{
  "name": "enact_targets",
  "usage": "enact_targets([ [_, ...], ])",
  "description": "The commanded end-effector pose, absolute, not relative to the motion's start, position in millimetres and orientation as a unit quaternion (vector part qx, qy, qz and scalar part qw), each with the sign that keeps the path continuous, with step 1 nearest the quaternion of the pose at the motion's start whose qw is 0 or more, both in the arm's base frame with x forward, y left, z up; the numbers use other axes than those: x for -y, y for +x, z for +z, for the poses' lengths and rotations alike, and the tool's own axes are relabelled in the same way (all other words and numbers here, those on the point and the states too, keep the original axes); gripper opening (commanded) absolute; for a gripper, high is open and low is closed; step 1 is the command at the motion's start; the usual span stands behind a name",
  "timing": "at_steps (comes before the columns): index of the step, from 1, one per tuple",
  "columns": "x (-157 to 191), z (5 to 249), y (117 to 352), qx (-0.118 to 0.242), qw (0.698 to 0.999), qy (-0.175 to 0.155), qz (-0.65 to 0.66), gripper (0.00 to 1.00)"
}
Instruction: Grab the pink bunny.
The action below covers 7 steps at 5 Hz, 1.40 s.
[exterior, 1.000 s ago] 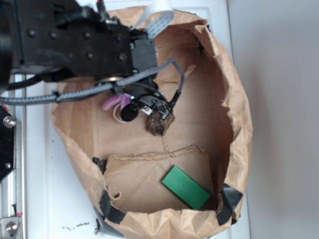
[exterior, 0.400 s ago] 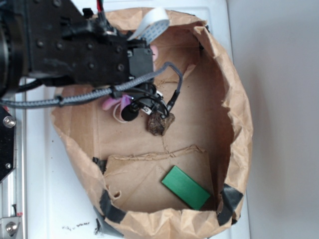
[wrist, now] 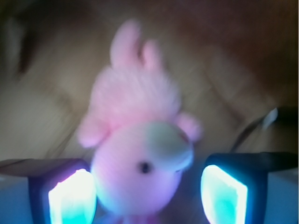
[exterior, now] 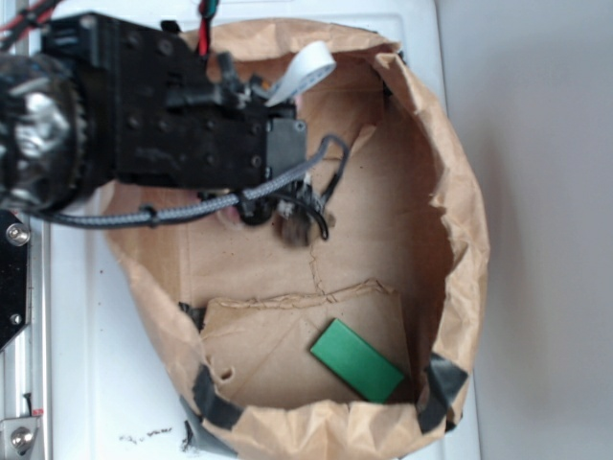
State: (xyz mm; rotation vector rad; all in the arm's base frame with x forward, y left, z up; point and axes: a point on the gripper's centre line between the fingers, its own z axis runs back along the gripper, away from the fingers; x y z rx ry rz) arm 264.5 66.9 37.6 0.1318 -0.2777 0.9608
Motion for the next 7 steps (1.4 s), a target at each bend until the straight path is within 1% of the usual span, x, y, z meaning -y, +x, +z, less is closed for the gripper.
enact_targets([
  [1,-66,43,262,0.149,0.887,0.065,0.432,1.00],
  [2,-65,43,264,0.151,0.886,0.064,0.433,0.98],
  [3,-65,44,264,0.157,0.884,0.056,0.438,0.00],
  [4,-67,49,264,0.160,0.883,0.051,0.439,0.00],
  [6,-69,50,273,0.160,0.882,0.049,0.441,0.00],
  [7,-73,56,271,0.140,0.916,0.024,0.375,0.00],
])
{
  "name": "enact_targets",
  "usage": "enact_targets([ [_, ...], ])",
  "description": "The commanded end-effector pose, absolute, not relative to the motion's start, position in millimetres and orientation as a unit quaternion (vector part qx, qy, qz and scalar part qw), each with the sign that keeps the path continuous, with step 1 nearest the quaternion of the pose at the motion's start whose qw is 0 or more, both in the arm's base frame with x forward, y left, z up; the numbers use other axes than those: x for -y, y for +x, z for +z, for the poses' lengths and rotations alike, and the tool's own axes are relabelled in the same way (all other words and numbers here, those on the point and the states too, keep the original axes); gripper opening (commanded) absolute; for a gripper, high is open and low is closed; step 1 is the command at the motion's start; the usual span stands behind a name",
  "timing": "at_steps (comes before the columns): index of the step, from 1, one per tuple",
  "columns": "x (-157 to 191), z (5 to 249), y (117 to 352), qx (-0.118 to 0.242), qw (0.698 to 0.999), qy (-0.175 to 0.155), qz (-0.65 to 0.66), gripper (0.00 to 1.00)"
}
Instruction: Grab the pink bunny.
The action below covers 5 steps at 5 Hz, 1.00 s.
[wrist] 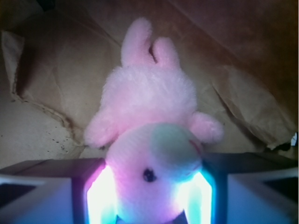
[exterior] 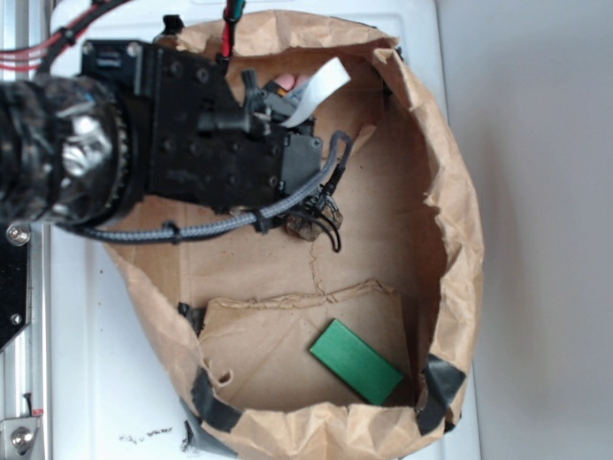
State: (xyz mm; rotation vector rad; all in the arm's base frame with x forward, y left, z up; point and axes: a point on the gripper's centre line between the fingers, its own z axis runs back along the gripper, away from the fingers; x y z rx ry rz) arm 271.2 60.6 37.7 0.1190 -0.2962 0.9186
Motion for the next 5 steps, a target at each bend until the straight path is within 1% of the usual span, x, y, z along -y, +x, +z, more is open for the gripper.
enact_targets([
  [1,-79,89,285,0.142,0.911,0.014,0.387,0.00],
  [2,-77,112,334,0.145,0.920,-0.005,0.364,0.00],
  [3,-65,132,345,0.141,0.937,-0.020,0.320,0.00],
  [4,-43,151,316,0.157,0.954,-0.020,0.253,0.00],
  [5,-36,163,287,0.179,0.960,-0.035,0.211,0.00],
])
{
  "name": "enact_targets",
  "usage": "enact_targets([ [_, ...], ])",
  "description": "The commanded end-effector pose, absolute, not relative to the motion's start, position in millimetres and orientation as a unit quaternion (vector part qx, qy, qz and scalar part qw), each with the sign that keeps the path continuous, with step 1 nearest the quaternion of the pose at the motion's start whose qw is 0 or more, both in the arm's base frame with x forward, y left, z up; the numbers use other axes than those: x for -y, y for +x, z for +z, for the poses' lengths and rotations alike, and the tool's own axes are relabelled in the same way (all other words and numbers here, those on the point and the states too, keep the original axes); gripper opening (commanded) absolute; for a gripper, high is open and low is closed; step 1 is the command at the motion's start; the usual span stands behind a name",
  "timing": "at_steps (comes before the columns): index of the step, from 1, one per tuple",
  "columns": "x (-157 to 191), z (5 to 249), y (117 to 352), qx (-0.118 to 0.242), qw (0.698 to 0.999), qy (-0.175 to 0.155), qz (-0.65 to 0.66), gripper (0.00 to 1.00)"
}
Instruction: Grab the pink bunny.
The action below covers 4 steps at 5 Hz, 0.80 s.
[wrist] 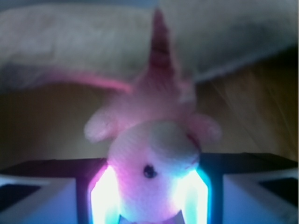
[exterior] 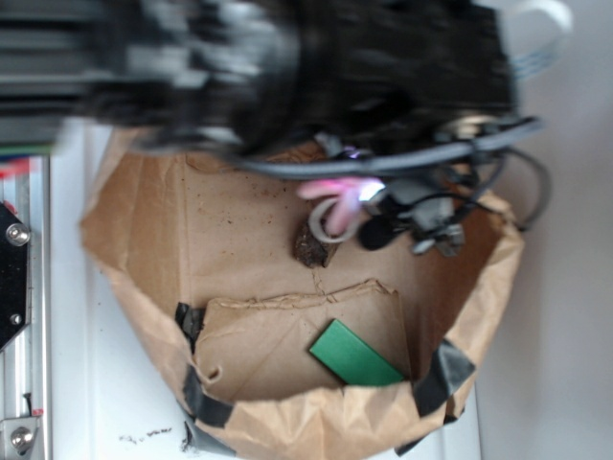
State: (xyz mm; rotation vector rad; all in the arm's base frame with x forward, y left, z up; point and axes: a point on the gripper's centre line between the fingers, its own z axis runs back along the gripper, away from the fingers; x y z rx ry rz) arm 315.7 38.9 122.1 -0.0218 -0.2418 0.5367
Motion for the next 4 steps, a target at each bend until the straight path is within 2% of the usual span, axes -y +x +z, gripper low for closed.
enact_targets([
  [1,-37,168,262,0.189,0.964,-0.044,0.184,0.00],
  [3,-25,193,237,0.180,0.975,0.014,0.130,0.00],
  [4,-27,204,221,0.158,0.984,0.038,0.078,0.00],
])
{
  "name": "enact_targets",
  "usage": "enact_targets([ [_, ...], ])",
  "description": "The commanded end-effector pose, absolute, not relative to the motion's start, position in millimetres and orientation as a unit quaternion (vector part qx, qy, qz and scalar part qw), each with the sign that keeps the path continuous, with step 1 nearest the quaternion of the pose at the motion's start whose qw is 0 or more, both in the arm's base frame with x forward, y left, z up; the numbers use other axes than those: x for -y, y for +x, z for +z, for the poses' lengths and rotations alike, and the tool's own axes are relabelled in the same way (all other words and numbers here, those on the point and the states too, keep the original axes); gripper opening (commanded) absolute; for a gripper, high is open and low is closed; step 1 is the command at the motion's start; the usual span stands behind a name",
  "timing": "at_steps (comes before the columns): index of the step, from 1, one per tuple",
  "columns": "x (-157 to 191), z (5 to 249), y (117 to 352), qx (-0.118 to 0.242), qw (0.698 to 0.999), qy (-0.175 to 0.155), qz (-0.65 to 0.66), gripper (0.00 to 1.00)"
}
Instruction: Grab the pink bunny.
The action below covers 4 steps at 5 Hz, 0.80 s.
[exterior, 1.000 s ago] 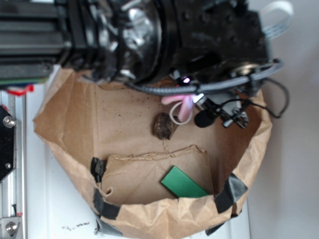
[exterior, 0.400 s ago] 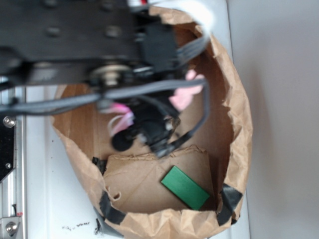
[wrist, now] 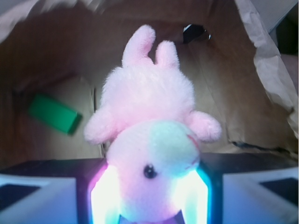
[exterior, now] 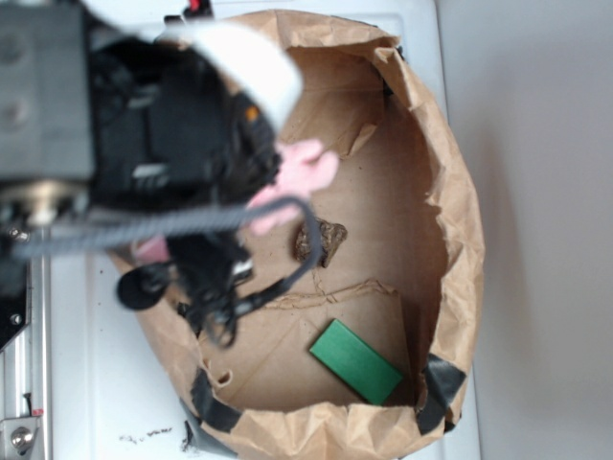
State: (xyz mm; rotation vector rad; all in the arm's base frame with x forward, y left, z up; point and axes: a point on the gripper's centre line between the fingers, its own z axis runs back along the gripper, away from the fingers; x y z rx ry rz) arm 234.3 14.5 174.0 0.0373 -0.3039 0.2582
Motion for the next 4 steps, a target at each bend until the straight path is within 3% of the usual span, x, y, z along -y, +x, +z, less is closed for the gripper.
enact_targets([
  [1,-27,210,204,0.140,0.989,0.020,0.041,0.00],
  [3,-16,209,213,0.115,0.990,0.036,0.067,0.00],
  [4,-12,210,213,0.147,0.985,0.031,0.084,0.00],
])
